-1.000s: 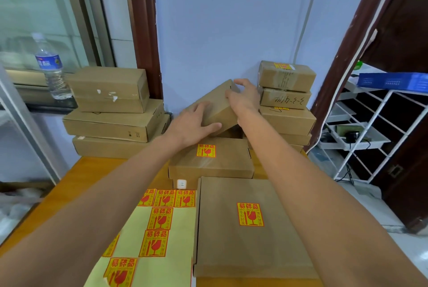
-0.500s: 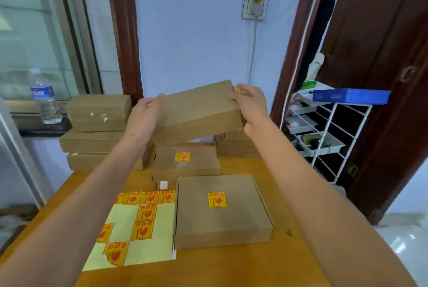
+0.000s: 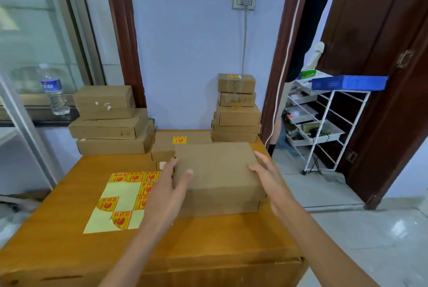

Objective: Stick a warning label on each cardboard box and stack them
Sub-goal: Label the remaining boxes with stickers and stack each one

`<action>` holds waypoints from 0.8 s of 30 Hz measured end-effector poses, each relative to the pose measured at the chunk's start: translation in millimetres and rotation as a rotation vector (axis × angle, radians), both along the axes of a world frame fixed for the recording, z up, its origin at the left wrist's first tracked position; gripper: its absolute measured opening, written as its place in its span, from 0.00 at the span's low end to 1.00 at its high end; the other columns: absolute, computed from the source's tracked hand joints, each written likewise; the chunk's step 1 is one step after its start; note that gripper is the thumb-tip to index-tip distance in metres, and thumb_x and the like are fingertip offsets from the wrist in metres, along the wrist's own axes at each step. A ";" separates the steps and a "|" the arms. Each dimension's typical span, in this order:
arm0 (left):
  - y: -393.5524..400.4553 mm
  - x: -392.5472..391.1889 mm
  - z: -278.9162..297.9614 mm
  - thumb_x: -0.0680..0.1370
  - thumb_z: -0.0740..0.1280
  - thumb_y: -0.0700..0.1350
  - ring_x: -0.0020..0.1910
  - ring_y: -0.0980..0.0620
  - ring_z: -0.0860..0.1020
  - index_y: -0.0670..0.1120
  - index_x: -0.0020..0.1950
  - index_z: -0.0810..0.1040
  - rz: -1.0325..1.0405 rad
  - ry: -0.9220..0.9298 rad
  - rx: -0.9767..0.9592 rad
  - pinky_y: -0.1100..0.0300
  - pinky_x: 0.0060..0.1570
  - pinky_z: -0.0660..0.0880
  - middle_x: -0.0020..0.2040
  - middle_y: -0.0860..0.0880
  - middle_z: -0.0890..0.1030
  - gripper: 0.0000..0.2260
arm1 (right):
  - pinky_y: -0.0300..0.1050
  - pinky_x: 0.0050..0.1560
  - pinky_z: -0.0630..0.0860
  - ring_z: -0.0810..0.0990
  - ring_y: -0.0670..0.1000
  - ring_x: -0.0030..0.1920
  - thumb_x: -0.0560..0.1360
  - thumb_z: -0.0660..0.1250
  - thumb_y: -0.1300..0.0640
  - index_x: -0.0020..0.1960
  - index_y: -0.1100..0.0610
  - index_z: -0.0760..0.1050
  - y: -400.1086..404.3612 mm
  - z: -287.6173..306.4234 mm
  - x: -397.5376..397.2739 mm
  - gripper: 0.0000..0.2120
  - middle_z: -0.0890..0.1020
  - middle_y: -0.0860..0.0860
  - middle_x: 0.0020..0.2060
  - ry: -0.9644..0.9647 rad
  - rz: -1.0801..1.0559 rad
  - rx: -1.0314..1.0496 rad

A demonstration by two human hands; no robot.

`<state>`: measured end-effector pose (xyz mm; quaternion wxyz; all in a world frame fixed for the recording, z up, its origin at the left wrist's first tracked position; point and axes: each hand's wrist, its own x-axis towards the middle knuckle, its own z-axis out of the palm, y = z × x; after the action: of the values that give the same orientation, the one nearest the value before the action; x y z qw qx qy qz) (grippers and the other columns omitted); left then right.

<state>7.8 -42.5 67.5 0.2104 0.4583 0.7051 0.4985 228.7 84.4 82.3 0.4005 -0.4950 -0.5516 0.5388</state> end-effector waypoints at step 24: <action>-118.3 -154.2 -71.7 0.79 0.60 0.56 0.70 0.52 0.72 0.57 0.69 0.74 0.095 0.661 -0.207 0.54 0.62 0.73 0.70 0.58 0.75 0.18 | 0.42 0.64 0.74 0.74 0.41 0.63 0.83 0.63 0.49 0.64 0.45 0.80 -117.3 3.4 -125.8 0.12 0.79 0.39 0.61 -0.670 0.394 0.894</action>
<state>-146.4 -160.8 -4.1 -0.0076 0.5379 0.8024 0.2585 102.9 -32.9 85.7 0.2666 -0.3096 -0.9030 0.1329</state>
